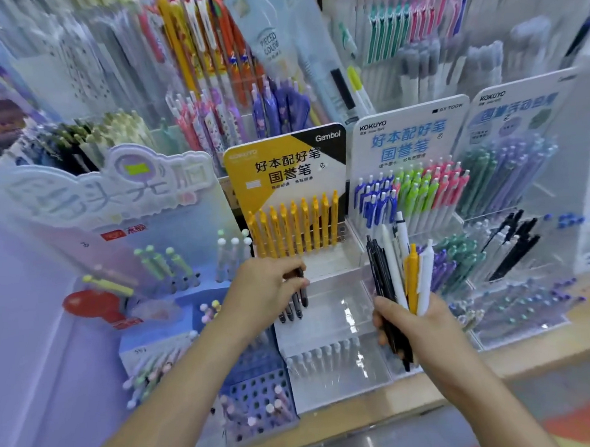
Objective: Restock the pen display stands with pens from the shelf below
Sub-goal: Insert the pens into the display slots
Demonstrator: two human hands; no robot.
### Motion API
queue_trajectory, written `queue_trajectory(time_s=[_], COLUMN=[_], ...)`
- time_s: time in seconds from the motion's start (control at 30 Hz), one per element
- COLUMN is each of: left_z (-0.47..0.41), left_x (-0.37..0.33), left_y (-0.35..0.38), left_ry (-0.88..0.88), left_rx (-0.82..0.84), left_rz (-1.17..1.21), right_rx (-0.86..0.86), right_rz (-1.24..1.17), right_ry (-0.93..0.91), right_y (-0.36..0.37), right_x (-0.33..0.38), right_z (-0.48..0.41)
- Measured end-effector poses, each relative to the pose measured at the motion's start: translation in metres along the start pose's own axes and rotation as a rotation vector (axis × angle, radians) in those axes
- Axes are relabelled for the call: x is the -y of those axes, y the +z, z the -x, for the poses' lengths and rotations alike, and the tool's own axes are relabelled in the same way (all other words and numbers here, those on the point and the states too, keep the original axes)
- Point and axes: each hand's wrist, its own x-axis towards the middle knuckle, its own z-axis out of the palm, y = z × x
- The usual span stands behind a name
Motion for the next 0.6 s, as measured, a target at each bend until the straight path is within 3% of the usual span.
queue_trajectory(time_s=[0.37,0.6], left_z=[0.003,-0.003], left_x=[0.018,0.009], left_y=[0.022,0.026], left_ry=[0.116,0.045], left_rx=[0.066,-0.016], left_rz=[-0.106,-0.152], right_rx=[0.058,0.084], right_rz=[-0.229,-0.282], right_ry=[0.075,0.104], right_y=[0.016,0.02], right_x=[0.001,-0.005], right_z=[-0.004,-0.008])
